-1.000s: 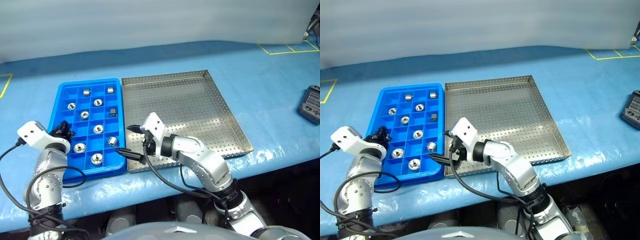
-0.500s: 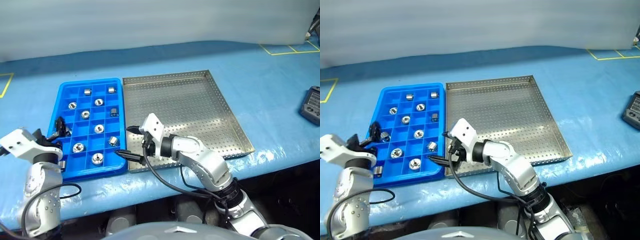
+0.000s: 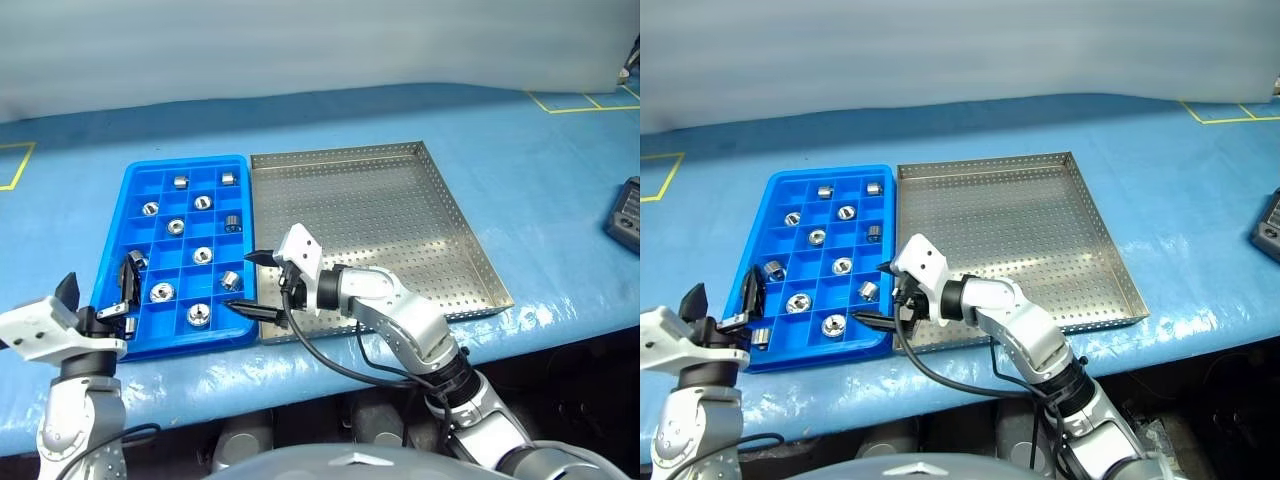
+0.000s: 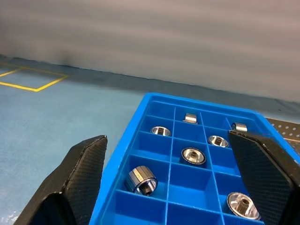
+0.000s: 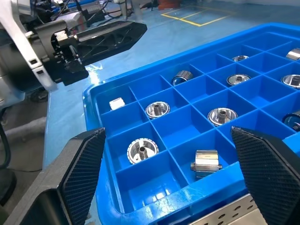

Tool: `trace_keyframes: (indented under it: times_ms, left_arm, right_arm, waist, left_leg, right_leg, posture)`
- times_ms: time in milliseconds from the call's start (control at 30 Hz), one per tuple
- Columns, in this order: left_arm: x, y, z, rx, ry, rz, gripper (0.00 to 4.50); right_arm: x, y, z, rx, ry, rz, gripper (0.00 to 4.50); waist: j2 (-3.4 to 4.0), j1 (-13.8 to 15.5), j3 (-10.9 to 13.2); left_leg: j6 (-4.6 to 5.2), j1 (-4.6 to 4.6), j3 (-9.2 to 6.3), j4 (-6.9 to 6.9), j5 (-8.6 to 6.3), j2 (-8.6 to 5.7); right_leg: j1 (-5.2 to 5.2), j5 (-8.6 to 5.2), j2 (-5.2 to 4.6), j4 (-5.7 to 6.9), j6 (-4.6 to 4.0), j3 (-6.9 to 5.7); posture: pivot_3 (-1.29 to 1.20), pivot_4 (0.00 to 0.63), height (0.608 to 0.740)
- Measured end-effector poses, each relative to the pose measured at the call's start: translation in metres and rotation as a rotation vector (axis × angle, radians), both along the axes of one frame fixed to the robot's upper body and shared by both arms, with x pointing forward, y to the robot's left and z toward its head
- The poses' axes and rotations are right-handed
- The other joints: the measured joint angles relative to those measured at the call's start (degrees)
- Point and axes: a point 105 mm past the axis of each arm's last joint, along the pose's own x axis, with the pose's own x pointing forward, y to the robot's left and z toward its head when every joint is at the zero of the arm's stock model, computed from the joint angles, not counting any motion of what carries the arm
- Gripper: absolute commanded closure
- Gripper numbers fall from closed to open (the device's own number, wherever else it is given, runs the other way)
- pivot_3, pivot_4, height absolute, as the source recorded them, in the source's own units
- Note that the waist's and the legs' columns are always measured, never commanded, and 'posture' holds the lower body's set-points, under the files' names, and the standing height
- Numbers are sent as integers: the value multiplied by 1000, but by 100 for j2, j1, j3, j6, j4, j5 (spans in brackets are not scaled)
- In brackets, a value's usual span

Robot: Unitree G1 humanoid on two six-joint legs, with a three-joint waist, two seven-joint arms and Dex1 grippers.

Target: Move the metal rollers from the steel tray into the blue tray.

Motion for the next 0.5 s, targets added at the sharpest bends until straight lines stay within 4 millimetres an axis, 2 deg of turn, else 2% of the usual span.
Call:
trace_keyframes:
  times_ms: [500]
  left_arm:
    - [-16, 0, -6, 10, -15, 101, 15]
  right_arm:
    - [-2, 7, 7, 20, -21, 68, 0]
  waist:
    - [-1, 137, 1]
  left_leg:
    - [1, -5, -1, 0, 0, 1]
  right_leg:
    - [-5, -1, 1, 1, -1, -2]
  posture:
    - [232, 150, 740]
